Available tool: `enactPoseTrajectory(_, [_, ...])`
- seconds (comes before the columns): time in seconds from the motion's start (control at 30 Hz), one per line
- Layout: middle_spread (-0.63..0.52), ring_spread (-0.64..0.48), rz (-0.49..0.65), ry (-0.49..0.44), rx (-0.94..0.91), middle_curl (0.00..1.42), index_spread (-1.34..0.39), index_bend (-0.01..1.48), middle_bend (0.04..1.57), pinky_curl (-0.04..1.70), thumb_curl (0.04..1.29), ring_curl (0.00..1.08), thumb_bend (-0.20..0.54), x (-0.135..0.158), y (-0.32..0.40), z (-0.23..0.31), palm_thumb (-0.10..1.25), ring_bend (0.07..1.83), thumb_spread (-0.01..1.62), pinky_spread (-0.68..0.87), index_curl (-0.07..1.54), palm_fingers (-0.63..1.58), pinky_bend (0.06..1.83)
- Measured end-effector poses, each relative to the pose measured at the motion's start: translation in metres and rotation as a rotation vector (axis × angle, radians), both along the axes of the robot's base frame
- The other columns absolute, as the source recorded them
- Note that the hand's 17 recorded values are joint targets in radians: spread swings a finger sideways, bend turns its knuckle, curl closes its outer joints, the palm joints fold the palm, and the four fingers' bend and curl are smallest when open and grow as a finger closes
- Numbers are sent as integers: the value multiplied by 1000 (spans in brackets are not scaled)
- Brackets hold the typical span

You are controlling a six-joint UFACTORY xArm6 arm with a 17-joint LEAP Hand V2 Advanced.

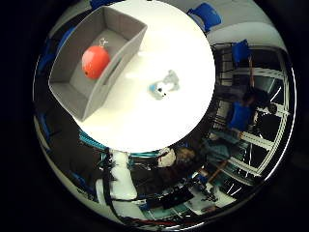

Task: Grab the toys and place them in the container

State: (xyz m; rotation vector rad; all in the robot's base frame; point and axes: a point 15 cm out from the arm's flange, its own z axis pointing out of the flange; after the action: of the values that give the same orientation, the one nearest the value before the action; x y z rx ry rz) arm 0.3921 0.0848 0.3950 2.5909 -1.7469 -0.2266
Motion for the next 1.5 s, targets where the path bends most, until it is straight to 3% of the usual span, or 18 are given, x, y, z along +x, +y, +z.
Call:
enactPoseTrajectory(0.13, [-8, 181, 2, 10, -58, 342, -393, 172, 239, 358, 317, 227, -14, 3, -51, -11, 624, 395, 1237, 481, 316, 186, 462])
enactPoseTrajectory(0.27, [-8, 178, 79, 14, -89, 336, -391, 174, 210, 331, 331, 219, -9, 6, -84, -26, 685, 354, 1201, 439, 316, 174, 421])
enactPoseTrajectory(0.6, [-37, 175, 168, -61, -336, 316, -432, 180, 185, 302, 359, 218, -20, 27, -163, -42, 767, 272, 1066, 403, 323, 166, 365])
enactPoseTrajectory(1.13, [-20, 171, 262, -112, -505, 297, -428, 148, 188, 320, 366, 253, -23, 46, -182, -69, 793, 281, 1007, 389, 275, 64, 427])
enactPoseTrajectory(1.5, [3, 173, 310, -197, -609, 307, -431, 154, 191, 320, 356, 264, -27, 57, -183, -84, 767, 305, 980, 376, 256, 12, 455])
